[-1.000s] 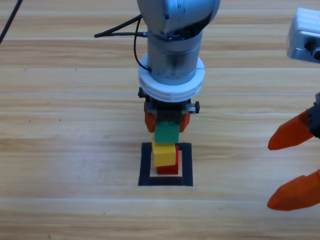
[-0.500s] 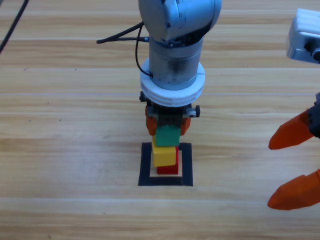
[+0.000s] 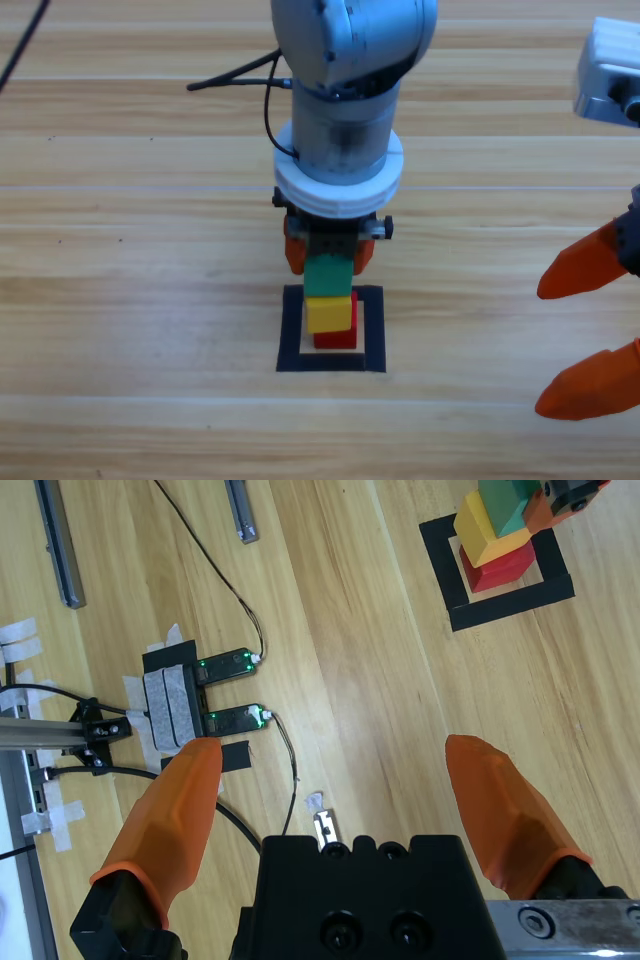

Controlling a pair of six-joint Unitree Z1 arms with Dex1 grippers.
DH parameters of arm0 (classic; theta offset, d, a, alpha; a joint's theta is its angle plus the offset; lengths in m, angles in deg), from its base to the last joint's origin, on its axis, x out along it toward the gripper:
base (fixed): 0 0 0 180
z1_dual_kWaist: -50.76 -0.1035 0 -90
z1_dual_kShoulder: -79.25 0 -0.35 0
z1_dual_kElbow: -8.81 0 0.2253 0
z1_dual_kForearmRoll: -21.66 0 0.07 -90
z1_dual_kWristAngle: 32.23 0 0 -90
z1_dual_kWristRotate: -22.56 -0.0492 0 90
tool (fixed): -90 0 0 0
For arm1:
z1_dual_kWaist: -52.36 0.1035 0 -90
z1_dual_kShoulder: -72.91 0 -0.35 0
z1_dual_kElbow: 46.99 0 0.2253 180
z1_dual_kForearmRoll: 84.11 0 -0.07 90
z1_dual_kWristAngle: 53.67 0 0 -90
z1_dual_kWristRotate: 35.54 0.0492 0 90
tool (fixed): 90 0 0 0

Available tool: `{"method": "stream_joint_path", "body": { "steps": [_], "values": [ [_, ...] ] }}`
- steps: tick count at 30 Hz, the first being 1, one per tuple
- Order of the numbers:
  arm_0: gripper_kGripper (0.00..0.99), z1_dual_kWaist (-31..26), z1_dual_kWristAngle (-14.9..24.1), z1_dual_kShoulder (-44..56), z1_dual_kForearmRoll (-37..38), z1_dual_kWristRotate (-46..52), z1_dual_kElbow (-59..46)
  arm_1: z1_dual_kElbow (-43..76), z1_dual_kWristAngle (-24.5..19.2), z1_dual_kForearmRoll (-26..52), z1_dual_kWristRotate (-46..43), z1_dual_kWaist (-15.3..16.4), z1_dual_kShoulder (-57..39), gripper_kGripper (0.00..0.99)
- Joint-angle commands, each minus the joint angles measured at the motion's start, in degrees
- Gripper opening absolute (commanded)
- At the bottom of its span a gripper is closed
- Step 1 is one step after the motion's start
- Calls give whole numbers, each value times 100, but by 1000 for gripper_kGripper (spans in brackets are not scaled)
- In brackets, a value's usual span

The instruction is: Stack the blocks in the rectangular block: red at the bottom, yellow in the middle, green on top

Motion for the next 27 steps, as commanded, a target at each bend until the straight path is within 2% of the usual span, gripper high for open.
{"method": "stream_joint_path", "body": {
  "steps": [1, 12, 21, 27],
  "values": [
    [2, 65, 79, 162, 148, -60, -284, 207, -109, 124, -39, -81, -213, 990],
    [380, 74, 43, 355, 684, -130, -715, 216, -109, 124, -39, -81, -213, 990],
    [382, 100, 35, 355, 710, -78, -794, 225, -109, 124, -39, -81, -222, 990],
    [434, 92, 43, 434, 798, -86, -970, 225, -100, 124, -39, -81, -222, 990]
  ]
}}
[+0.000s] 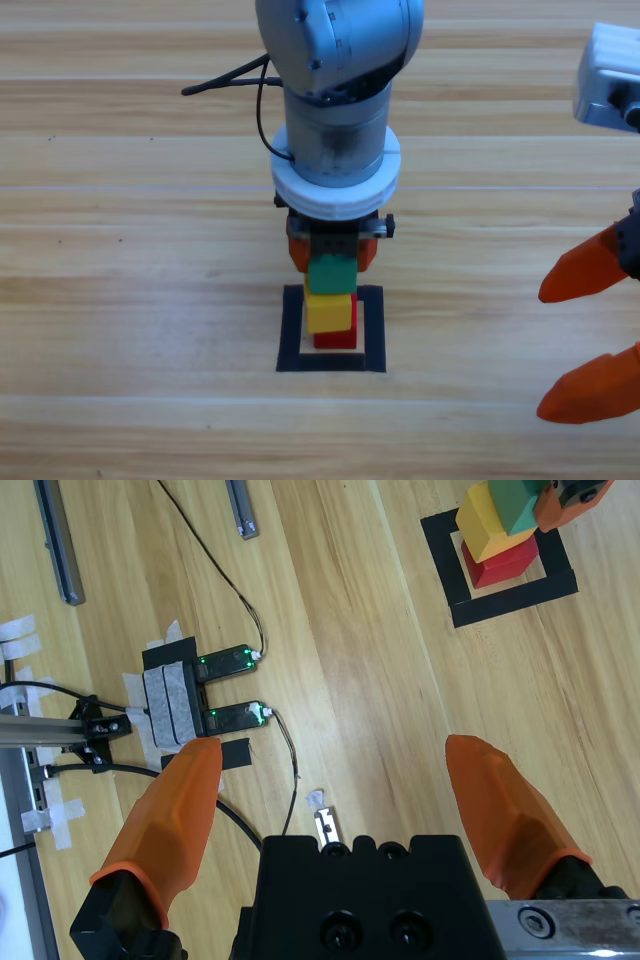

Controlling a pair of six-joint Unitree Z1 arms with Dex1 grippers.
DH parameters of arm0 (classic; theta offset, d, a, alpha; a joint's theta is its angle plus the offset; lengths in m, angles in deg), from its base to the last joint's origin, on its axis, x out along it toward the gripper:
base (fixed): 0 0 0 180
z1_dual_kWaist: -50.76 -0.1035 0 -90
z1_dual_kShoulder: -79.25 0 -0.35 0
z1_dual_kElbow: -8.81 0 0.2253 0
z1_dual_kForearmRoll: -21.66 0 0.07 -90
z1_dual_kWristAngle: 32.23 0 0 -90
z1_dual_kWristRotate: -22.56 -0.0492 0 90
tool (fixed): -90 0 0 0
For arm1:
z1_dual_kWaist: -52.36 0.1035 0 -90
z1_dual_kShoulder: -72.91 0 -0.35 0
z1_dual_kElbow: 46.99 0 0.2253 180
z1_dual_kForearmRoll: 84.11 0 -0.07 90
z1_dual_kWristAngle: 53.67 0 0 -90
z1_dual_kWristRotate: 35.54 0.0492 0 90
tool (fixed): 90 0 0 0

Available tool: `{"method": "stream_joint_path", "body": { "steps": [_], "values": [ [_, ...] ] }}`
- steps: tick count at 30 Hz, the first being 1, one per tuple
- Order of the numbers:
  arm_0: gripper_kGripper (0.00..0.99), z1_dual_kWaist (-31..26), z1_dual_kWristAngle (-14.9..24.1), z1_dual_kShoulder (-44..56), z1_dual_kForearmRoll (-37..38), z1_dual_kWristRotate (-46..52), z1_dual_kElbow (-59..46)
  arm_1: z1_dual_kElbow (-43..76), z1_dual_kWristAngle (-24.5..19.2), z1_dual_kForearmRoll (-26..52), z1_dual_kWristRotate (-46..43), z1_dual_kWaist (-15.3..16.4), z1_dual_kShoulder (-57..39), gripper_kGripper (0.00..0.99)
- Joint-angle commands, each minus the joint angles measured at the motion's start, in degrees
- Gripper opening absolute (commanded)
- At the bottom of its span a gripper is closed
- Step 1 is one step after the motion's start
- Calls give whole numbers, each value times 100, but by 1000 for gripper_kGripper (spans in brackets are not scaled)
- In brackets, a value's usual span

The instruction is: Stack the blocks in the rectangular block: red at the bottom, yellow in the middle, green on top

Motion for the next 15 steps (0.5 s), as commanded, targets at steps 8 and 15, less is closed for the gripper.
{"method": "stream_joint_path", "body": {
  "steps": [8, 15],
  "values": [
    [555, 91, 26, 202, 257, -32, -419, 200, -100, 124, -39, -81, -222, 990],
    [626, 100, -10, 228, 380, -40, -525, 209, -108, 124, -39, -81, -222, 990]
  ]
}}
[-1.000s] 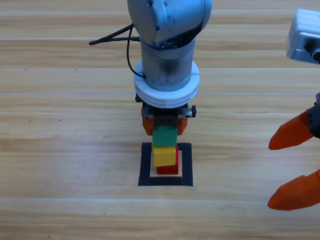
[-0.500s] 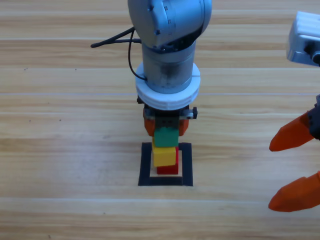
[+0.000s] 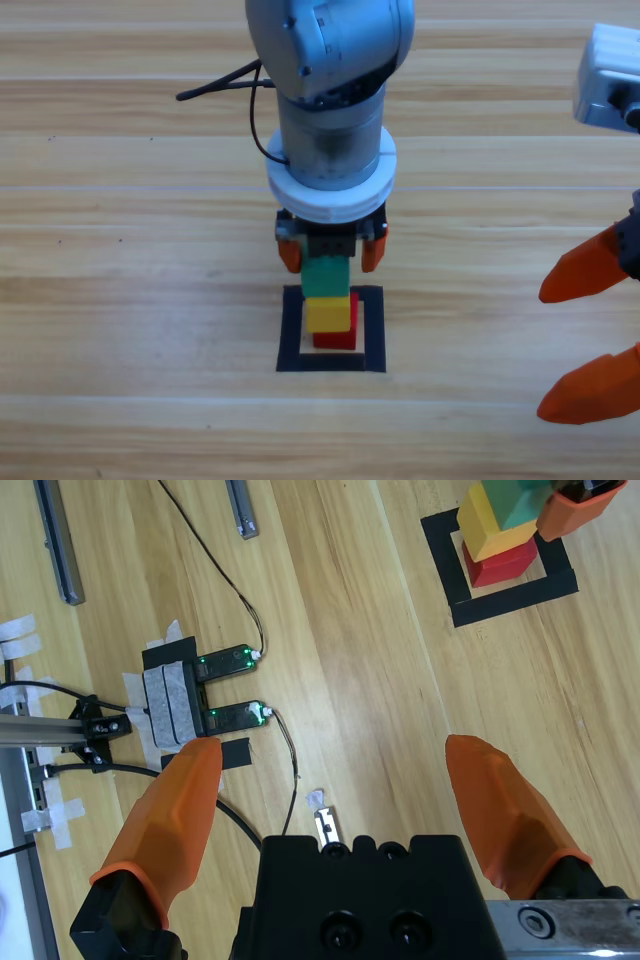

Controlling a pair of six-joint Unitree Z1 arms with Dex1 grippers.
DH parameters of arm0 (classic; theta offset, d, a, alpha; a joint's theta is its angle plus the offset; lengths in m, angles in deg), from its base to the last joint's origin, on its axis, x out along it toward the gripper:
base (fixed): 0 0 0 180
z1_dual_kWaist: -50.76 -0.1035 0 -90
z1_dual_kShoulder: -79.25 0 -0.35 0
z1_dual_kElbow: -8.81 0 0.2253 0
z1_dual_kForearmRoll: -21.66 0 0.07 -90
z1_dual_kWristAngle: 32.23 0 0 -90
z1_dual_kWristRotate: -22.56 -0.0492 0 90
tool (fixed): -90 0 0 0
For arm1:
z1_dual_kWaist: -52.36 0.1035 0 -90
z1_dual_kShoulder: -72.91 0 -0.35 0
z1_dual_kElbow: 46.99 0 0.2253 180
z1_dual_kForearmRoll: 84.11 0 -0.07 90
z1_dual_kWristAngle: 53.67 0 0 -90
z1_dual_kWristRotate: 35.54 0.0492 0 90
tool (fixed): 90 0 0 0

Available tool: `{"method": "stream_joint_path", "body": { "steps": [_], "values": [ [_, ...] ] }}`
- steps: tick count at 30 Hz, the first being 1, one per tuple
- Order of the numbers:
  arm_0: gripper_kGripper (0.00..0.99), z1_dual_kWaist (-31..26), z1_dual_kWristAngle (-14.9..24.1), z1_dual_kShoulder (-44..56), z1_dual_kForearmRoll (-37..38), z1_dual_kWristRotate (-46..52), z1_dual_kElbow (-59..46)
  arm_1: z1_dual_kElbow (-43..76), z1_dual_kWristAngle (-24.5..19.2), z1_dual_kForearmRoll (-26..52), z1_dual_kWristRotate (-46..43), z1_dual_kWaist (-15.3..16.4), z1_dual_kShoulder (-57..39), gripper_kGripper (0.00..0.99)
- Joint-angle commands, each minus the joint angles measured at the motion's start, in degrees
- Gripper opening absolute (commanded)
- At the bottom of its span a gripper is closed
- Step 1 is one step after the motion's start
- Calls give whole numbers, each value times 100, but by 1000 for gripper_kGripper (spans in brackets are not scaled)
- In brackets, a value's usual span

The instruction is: Stack the blocks in the rectangular block: red at the bottom, yellow in the middle, green on top

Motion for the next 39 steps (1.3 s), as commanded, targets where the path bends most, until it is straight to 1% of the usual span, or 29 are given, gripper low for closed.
{"method": "stream_joint_path", "body": {
  "steps": [1, 5, 9, 13, 15, 17, 19, 20, 22, 24, 26, 27, 29, 30, 31, 33, 34, 39],
  "values": [
    [660, 99, -18, 63, 76, -40, -160, 205, -108, 123, -39, -81, -222, 990],
    [894, 90, -26, 81, 155, -101, -195, 213, -108, 123, -47, -81, -222, 990],
    [951, 90, 17, 81, 181, -216, -89, 205, -108, 123, -47, -81, -230, 990],
    [990, 90, 299, 248, 111, -347, 333, 205, -108, 123, -47, -81, -230, 990],
    [990, 99, 642, 371, -240, -462, 930, 205, -108, 123, -47, -81, -230, 990],
    [990, 125, 1125, 564, -680, -585, 1625, 205, -108, 132, -47, -81, -230, 990],
    [986, 125, 1494, 995, -750, -840, 1730, 205, -108, 132, -47, -81, -230, 990],
    [988, 125, 1758, 1267, -750, -963, 1642, 205, -108, 132, -47, -81, -230, 990],
    [988, 125, 2285, 1865, -741, -1174, 1220, 205, -108, 141, -47, -81, -230, 990],
    [988, 116, 2725, 2410, -671, -1314, 482, 205, -108, 141, -47, -81, -230, 990],
    [969, 99, 3023, 2902, -293, -1666, -450, 205, -117, 150, -47, -81, -230, 990],
    [968, 90, 3085, 3131, 23, -1894, -959, 205, -126, 150, -47, -81, -230, 990],
    [974, 99, 2997, 3974, 1403, -2826, -2612, 205, -143, 159, -47, -81, -222, 990],
    [982, 99, 2742, 4493, 2221, -3265, -3535, 205, -143, 159, -47, -81, -222, 990],
    [988, 90, 2601, 5082, 2950, -3608, -4431, 205, -152, 167, -47, -81, -222, 990],
    [990, 90, 2426, 5864, 3627, -3942, -5451, 205, -170, 167, -39, -81, -222, 990],
    [990, 90, 2364, 6093, 3785, -4065, -5749, 205, -179, 176, -39, -81, -222, 990],
    [990, 99, 2127, 6242, 4347, -4470, -6373, 205, -187, 176, -30, -81, -222, 990]
  ]
}}
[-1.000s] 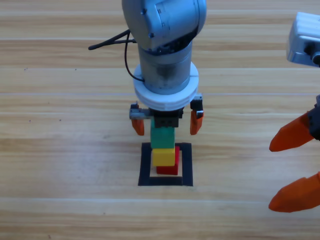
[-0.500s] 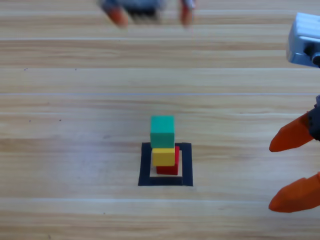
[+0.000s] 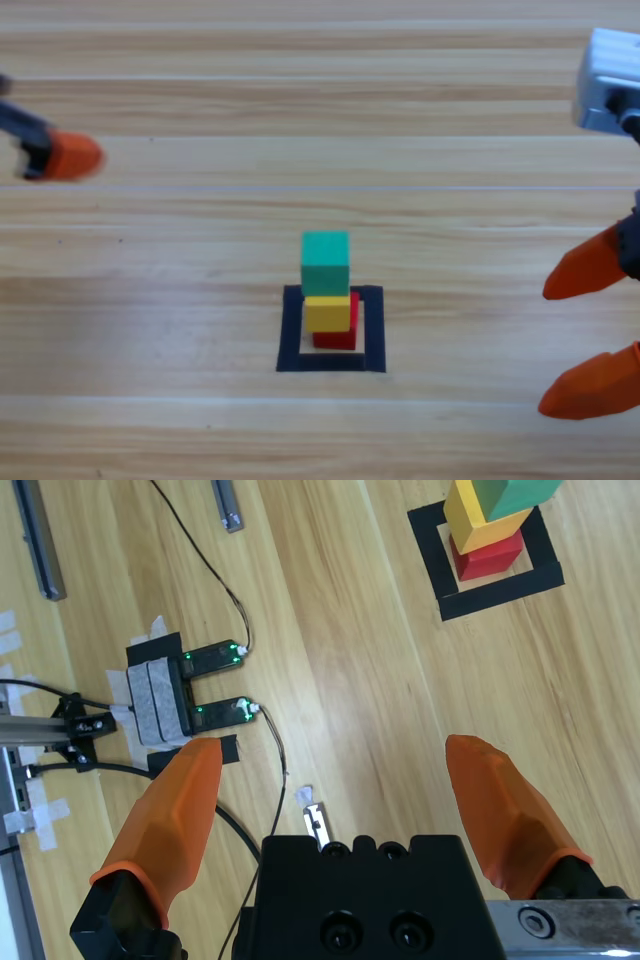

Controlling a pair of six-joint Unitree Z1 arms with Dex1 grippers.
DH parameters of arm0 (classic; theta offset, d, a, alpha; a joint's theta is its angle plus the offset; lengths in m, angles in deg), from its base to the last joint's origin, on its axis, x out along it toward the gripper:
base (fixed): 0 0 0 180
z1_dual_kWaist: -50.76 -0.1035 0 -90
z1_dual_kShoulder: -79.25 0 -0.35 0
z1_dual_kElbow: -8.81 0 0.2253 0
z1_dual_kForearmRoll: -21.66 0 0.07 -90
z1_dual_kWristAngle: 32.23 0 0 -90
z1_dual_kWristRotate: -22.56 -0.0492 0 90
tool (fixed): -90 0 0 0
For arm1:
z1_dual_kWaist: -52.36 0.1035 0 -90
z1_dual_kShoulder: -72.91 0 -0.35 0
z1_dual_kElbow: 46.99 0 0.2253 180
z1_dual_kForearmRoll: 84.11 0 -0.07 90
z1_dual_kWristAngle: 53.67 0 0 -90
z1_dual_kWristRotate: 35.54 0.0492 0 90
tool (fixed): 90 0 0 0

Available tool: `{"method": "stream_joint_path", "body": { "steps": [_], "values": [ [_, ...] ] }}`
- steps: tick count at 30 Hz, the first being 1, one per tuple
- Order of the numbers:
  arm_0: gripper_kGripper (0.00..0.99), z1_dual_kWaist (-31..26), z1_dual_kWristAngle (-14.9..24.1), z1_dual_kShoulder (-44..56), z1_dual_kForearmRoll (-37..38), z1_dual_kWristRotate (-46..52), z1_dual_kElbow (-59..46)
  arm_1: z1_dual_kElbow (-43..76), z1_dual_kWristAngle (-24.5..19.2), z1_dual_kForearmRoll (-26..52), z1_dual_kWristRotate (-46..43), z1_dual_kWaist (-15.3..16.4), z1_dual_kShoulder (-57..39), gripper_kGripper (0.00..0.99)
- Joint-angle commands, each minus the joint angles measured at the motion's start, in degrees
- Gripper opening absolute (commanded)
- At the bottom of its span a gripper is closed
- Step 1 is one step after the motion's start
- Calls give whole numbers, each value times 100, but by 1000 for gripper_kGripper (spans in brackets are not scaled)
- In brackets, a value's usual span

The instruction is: Stack the blocks in the rectangular block: red at the bottom, yellow in the middle, green on top

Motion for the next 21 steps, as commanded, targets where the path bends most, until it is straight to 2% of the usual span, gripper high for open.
{"method": "stream_joint_path", "body": {
  "steps": [1, 7, 21],
  "values": [
    [990, 58, -265, 538, 645, -319, -506, 160, -43, 144, -9, -81, -222, 990],
    [990, 58, -450, 1013, 1040, -337, -1183, 160, -51, 153, -9, -81, -222, 990],
    [990, 58, -520, 1022, 1049, -275, -1209, 168, -51, 153, -9, -81, -222, 990]
  ]
}}
